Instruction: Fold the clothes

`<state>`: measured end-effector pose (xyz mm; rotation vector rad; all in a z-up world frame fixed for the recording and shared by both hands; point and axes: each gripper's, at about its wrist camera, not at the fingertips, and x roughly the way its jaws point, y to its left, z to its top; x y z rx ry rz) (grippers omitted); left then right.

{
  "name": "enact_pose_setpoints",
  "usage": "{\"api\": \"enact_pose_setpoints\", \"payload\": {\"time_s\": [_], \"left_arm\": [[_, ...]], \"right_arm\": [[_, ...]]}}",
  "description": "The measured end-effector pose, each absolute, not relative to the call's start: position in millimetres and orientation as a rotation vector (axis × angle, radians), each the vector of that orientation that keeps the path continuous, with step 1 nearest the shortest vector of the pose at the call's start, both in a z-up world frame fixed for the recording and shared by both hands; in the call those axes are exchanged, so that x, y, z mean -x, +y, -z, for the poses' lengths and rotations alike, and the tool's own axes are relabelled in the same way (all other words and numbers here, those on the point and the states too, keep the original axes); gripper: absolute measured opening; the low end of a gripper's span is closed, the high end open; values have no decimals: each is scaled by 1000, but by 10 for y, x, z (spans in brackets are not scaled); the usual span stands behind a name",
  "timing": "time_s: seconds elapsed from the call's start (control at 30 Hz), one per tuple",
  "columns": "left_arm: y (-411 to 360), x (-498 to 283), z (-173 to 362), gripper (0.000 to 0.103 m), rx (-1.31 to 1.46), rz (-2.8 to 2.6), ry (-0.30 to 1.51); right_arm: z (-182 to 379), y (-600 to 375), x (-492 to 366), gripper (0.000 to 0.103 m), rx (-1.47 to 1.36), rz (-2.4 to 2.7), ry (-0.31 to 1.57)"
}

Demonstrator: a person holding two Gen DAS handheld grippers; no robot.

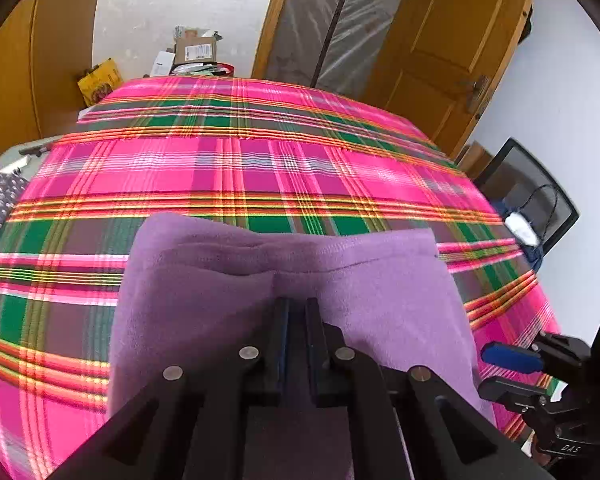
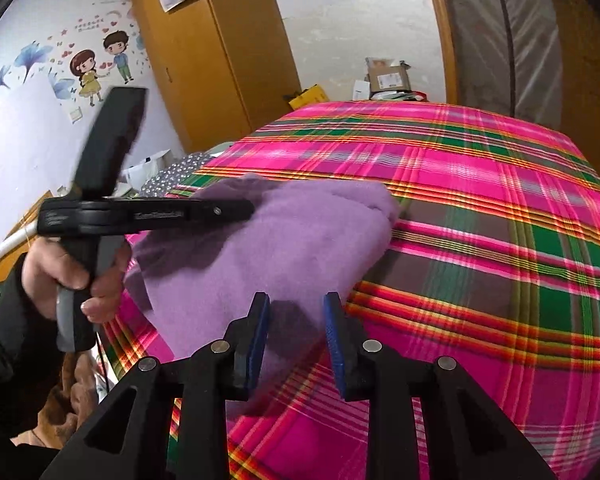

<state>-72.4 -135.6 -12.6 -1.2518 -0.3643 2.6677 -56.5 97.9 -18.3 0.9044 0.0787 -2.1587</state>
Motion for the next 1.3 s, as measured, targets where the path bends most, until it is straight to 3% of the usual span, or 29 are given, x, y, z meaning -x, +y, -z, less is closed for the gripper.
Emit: {"api": "enact_pose_setpoints", "payload": {"time_s": [0.17,0.5,0.63,0.87,1.03,1.3], "left_arm": [[-1511,515,-15,8,1166,-2732,-391],[-1928,375,231,7,1145,-2742,-600],[-1928,283,112,7,1125,-2774,-570],[-2013,576,83,8,1147,-2767,-529],[-2185,745,218,8,1177,-2734,-615],[-2236,69,49,9,1049,-2803,-629]], "right_arm": [[158,1011,645,29,-908,2163,52],[73,607,1075,28,-929,2136,47],[132,493,1270,23,-992,2132,45],[69,406,1294,23,-970,2137,65],[137,356,1393,23,-1009,2133,64],[17,553,1115,23,-931,2115,18]]}}
